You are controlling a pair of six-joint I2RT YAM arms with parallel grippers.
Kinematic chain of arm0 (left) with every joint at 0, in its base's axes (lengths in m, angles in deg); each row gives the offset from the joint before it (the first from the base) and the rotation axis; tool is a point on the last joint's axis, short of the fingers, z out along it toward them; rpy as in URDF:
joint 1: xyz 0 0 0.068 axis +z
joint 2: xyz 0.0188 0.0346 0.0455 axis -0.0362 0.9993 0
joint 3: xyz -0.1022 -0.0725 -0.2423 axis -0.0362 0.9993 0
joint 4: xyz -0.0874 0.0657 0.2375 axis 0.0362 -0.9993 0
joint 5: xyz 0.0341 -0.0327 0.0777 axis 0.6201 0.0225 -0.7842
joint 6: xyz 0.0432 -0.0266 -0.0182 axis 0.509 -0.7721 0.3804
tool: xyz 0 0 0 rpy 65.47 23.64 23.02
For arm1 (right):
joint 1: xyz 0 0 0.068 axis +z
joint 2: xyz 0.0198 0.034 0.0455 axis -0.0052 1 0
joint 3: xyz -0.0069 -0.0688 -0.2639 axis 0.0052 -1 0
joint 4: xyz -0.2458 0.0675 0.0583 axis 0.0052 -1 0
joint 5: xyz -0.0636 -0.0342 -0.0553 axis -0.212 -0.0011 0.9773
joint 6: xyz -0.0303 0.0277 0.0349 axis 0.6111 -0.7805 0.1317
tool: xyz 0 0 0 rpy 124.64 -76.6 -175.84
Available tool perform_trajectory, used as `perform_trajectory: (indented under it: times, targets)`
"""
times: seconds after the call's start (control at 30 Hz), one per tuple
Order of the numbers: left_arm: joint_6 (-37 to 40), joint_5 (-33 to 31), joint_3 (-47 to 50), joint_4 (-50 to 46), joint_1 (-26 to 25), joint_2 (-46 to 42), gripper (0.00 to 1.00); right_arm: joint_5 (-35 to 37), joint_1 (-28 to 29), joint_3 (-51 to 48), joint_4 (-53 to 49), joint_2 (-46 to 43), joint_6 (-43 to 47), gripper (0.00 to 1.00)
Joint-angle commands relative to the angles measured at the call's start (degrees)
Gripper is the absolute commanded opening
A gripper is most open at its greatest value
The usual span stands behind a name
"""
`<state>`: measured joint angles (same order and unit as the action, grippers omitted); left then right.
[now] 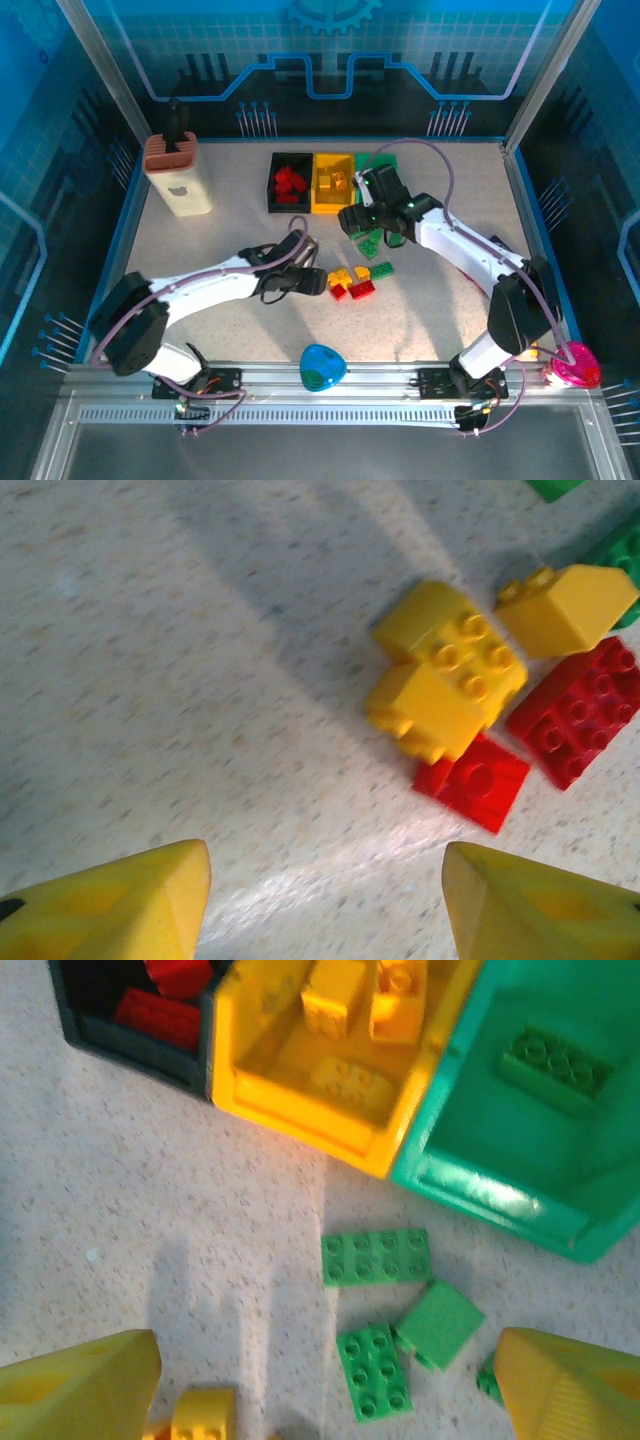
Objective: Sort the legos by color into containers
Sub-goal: Pick up the lego from the center of the table.
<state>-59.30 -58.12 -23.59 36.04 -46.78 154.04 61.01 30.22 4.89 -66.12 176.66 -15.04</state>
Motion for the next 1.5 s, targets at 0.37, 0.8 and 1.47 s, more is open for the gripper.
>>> perform_trajectory:
  times: [0.37, 0.8, 1.47]
  targets:
    - [3.4, 0.7, -10.7, -1.6, -2.5, 13.2, 0.62, -3.1, -6.3, -14.9, 4.8, -12.5, -4.0, 0.87]
    - [3.7, -2.1, -13.6, -3.3, -2.4, 17.8, 0.57, -4.4, -8.3, -18.2, 5.5, -14.9, -4.7, 0.86]
    - [3.5, -2.9, -11.9, -3.4, 0.6, 14.7, 0.28, -4.5, -9.0, -20.6, 5.2, -16.7, -4.9, 0.85]
